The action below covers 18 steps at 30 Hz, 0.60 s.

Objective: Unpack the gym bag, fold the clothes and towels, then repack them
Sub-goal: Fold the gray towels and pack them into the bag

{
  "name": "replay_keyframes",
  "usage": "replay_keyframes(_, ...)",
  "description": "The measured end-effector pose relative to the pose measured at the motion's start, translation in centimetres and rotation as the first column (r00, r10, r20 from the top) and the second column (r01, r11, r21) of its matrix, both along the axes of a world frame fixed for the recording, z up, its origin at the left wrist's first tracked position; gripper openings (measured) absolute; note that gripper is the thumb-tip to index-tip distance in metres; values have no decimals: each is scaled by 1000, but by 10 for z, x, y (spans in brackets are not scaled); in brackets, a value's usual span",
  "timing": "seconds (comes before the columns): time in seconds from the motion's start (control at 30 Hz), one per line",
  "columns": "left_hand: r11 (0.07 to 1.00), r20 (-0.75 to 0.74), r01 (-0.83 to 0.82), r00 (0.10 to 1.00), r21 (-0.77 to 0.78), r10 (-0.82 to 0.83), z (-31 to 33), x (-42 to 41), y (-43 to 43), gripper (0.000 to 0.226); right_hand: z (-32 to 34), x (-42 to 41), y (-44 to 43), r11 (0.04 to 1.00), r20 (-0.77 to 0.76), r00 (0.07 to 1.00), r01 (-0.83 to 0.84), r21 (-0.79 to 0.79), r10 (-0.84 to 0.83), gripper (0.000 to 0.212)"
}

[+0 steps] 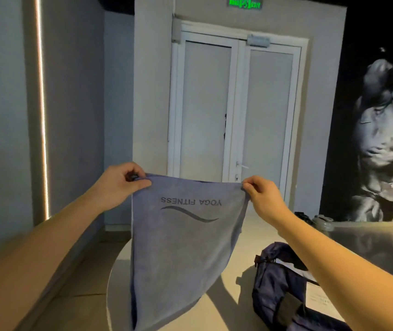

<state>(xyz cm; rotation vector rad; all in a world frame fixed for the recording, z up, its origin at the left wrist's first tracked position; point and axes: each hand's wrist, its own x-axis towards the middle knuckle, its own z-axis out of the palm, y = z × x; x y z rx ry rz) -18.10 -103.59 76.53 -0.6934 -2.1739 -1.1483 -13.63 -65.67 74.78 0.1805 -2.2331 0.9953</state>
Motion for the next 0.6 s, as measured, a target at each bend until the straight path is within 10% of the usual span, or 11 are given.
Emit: replay_keyframes(0.6,938,275,155,959,-311,-67,3,28,-25,29,1,2,0,996,55,995,-80,29,78,11)
